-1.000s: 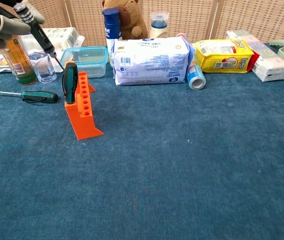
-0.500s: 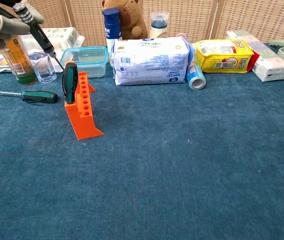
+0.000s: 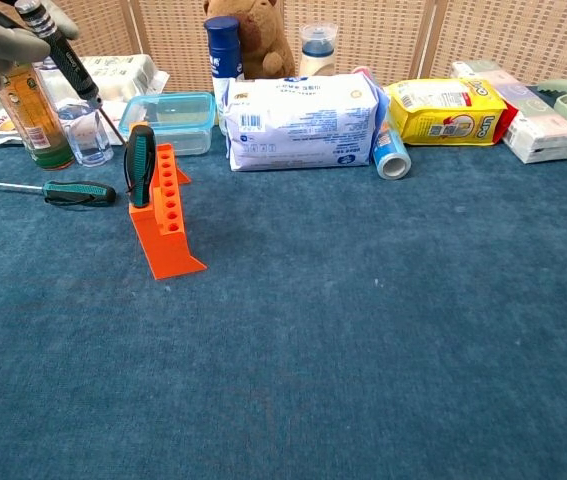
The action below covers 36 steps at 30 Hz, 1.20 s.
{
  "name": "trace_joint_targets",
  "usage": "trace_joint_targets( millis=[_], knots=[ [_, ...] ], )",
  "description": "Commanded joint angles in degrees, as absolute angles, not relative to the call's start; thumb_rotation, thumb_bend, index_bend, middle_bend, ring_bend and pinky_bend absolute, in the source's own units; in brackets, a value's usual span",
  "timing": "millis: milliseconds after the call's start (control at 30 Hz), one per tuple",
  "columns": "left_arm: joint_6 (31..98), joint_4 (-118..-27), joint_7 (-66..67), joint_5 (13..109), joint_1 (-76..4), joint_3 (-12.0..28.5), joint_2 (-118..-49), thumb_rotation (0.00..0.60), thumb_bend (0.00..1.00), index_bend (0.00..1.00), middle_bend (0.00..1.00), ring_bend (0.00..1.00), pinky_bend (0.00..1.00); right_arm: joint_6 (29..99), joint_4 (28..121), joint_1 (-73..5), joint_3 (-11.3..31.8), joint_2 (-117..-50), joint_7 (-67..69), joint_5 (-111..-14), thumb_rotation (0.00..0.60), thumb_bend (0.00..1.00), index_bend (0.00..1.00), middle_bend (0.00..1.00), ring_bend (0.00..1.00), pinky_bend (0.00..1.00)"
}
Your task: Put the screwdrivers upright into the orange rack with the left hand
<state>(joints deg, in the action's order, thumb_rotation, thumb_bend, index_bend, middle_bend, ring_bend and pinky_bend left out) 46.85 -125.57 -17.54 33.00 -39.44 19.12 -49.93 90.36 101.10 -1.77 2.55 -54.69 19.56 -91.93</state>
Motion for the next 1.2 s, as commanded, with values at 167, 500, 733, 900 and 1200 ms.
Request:
trace_joint_targets(
  millis=[167,500,733,900,1200],
  knots=[
    [46.5,-125.2,-17.7,33.1,-39.5,18.9,-50.2,0.6,0.59,0.57,0.89,0.93,0.89,90.3,101.1,-1.8,2.5,-54.7,19.5,-92.0,0.6,0.16,0.01,0.1,0.09,0.09],
    [46.5,-124.5,-17.6,32.9,-39.9,18.5,-51.2,0.6,0.59,0.57,0.89,0.93,0.89,90.4,101.1,-1.8,2.6,-54.7,19.6,-91.9,0.6,0.16,0.01,0.1,0.09,0.09],
    [46.8,-124.2,-17.5,32.6,-39.9,18.4,-51.2,0.6,0.59,0.57,0.89,0.93,0.89,90.3,101.2,-1.8,2.6,-54.7,19.6,-91.9,0.6,0.16,0.01,0.1,0.09,0.09],
    [46.6,-123.2,-17.5,32.2,-40.1,18.1,-52.1,0.6,0.59,0.57,0.89,0.93,0.89,90.2,101.3,-1.8,2.5,-54.7,19.3,-92.0,0.6,0.16,0.01,0.1,0.09,0.09],
    [46.9,-121.4,-15.1,29.9,-42.1,16.8,-54.5,0.6,0.59,0.57,0.89,0.93,0.89,90.1,101.4,-1.9,2.6,-54.8,19.2,-91.8,0.6,0.16,0.01,0.1,0.09,0.09]
  ],
)
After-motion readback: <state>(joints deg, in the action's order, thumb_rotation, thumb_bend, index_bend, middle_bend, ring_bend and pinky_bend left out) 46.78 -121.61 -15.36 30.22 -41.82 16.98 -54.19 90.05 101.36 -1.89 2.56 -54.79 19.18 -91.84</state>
